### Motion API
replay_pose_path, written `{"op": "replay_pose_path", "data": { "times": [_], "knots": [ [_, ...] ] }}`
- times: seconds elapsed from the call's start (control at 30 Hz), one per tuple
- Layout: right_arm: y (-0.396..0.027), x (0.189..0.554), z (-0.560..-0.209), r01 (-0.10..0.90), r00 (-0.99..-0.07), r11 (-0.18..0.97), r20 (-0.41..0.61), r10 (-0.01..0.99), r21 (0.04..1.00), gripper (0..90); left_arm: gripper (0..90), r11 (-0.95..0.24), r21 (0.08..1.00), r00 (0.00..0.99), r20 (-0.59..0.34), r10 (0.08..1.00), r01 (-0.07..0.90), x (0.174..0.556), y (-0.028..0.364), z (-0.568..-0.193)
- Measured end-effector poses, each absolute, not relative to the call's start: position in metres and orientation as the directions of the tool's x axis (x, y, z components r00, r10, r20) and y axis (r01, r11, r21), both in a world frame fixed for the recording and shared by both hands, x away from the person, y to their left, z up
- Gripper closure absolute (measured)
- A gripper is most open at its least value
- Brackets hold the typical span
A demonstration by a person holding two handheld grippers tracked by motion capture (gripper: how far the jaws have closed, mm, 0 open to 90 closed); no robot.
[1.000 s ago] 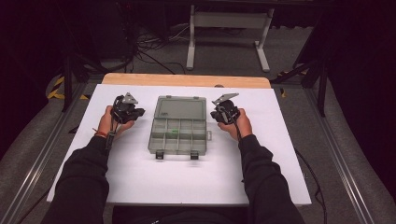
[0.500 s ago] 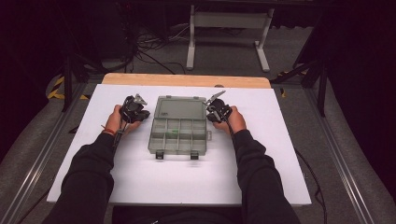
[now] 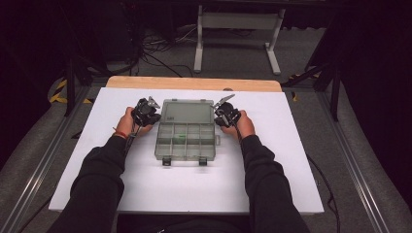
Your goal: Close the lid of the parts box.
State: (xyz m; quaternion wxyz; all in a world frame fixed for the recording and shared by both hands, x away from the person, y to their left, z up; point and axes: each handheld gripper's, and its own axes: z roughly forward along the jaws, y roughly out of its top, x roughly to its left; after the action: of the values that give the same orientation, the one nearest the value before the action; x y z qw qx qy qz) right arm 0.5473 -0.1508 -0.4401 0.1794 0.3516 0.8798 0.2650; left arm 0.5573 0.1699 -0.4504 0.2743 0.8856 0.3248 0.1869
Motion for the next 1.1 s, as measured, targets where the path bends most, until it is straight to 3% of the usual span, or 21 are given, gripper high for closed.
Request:
{"op": "replay_pose_path", "data": {
  "times": [0.33, 0.57, 0.77, 1.1],
  "knots": [
    [-0.149, 0.552, -0.442, 0.533, -0.666, 0.584, -0.123, 0.736, 0.612, 90.0, 87.1, -0.612, 0.616, 0.690, 0.147, 0.709, 0.497, 0.566, 0.161, -0.451],
    [-0.144, 0.555, -0.444, 0.518, -0.642, 0.577, -0.159, 0.750, 0.631, 90.0, 84.5, -0.519, 0.669, 0.632, 0.093, 0.769, 0.532, 0.568, 0.162, -0.455],
    [-0.148, 0.558, -0.446, 0.521, -0.633, 0.539, -0.124, 0.764, 0.662, 90.0, 82.7, -0.469, 0.702, 0.604, 0.069, 0.794, 0.536, 0.570, 0.163, -0.458],
    [-0.147, 0.562, -0.448, 0.524, -0.618, 0.514, -0.112, 0.779, 0.679, 90.0, 89.6, -0.467, 0.707, 0.621, 0.050, 0.782, 0.531, 0.572, 0.164, -0.459]
  ]
}}
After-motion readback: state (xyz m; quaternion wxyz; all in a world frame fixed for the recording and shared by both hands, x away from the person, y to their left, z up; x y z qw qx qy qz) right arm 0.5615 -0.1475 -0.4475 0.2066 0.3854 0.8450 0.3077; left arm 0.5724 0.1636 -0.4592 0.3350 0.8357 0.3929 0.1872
